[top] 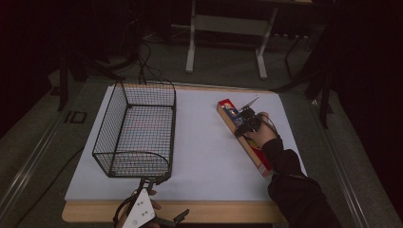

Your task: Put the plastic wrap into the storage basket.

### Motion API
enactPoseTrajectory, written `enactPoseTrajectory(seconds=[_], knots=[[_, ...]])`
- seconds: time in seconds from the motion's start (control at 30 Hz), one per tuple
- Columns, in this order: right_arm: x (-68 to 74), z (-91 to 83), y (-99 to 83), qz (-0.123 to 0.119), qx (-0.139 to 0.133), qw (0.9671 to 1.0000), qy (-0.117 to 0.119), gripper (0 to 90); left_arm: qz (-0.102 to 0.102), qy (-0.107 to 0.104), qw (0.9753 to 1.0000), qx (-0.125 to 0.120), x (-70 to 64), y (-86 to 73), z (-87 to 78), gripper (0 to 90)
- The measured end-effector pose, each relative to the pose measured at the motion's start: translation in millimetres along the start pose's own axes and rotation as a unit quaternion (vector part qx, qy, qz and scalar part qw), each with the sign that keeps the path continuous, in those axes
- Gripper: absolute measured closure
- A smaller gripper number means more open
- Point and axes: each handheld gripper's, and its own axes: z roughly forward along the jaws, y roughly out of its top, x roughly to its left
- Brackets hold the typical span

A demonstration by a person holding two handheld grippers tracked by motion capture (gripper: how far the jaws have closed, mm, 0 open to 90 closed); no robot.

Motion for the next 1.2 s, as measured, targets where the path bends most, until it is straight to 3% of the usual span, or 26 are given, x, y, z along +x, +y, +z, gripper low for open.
enactPoseTrajectory(seconds=[0.1,0.33,0.6,0.87,0.97,1.07,1.2], knots=[[2.6,-1.3,-0.4,0.001,-0.003,0.9999,-0.017,39.2,0.000,0.001,1.0000,0.000,-0.1,-0.2,0.0,1.8],[-5.9,-18.6,-0.1,0.025,-0.031,0.9992,-0.007,39.4,0.002,0.003,1.0000,0.002,-0.2,-0.5,-0.4,1.8],[-7.9,-45.8,1.4,0.032,-0.071,0.9968,-0.019,39.4,0.002,0.003,1.0000,0.003,-0.5,-0.4,0.1,1.8],[-6.4,-75.9,4.0,0.036,-0.132,0.9903,-0.024,39.5,0.002,0.004,1.0000,0.004,-0.4,-0.7,-0.2,1.8],[-4.7,-86.8,5.5,0.029,-0.153,0.9868,-0.044,39.5,0.001,0.004,1.0000,0.003,-0.4,-0.6,-0.1,1.8],[-6.0,-96.6,6.3,0.039,-0.169,0.9842,-0.037,39.5,0.002,0.003,1.0000,0.003,-0.5,-0.6,0.0,1.8],[-4.6,-106.8,5.2,0.034,-0.198,0.9786,-0.047,39.6,0.003,0.003,1.0000,0.004,-0.5,-0.6,0.4,1.8]])
